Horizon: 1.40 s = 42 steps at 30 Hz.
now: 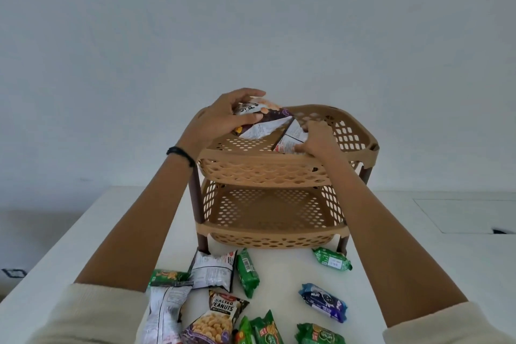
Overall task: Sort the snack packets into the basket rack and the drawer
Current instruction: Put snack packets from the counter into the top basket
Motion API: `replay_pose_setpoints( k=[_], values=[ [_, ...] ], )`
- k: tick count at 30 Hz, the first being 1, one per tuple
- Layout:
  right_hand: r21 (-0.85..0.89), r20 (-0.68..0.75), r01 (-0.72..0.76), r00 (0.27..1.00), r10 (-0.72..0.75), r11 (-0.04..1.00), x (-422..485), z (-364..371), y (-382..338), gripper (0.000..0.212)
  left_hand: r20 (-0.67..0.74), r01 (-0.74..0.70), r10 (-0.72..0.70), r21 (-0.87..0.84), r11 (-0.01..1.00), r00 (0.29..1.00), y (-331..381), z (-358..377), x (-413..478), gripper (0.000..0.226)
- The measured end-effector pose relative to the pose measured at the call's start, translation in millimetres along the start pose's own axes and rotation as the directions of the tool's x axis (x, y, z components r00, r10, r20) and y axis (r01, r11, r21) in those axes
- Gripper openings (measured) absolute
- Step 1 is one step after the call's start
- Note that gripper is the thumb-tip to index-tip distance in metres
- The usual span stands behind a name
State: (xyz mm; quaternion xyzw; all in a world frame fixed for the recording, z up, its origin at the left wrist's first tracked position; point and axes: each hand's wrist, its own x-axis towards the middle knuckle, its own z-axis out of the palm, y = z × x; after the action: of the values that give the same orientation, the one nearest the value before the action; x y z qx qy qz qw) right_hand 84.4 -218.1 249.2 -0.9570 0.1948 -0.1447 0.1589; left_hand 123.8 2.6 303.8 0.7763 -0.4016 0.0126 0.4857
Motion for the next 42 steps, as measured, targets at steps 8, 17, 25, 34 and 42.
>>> replay_pose_setpoints(
  k=[8, 17, 25, 34, 42],
  values=[
    [-0.063, 0.224, -0.077, 0.97, 0.089, 0.995, 10.5, 5.7, 0.0, 0.037, 0.057, 0.133, -0.159, 0.321, 0.938, 0.986, -52.8, 32.3, 29.9, 0.049],
    [-0.055, 0.35, -0.086, 0.931, 0.1, 0.995, 9.5, 0.6, -4.9, 0.011, 0.124, 0.255, -0.358, 0.498, 0.829, 0.925, -63.7, 36.0, 35.2, 0.047],
    [-0.067, 0.29, -0.105, 0.949, 0.12, 0.992, 10.3, 1.8, -4.7, 0.028, 0.109, 0.26, -0.405, 0.612, 0.747, 0.908, -56.7, 37.9, 32.1, 0.032],
    [-0.026, 0.038, -0.135, 0.99, 0.136, 0.991, 5.8, 6.7, -1.4, 0.047, 0.15, 0.242, -0.463, 0.692, 0.68, 0.873, -53.0, 41.2, 30.9, 0.033],
    [0.101, 0.167, 0.248, 0.95, -0.262, 0.963, 0.8, -1.1, -7.6, 0.046, 0.145, 0.241, -0.47, 0.707, 0.665, 0.871, -51.1, 41.1, 31.3, 0.033]
  ],
)
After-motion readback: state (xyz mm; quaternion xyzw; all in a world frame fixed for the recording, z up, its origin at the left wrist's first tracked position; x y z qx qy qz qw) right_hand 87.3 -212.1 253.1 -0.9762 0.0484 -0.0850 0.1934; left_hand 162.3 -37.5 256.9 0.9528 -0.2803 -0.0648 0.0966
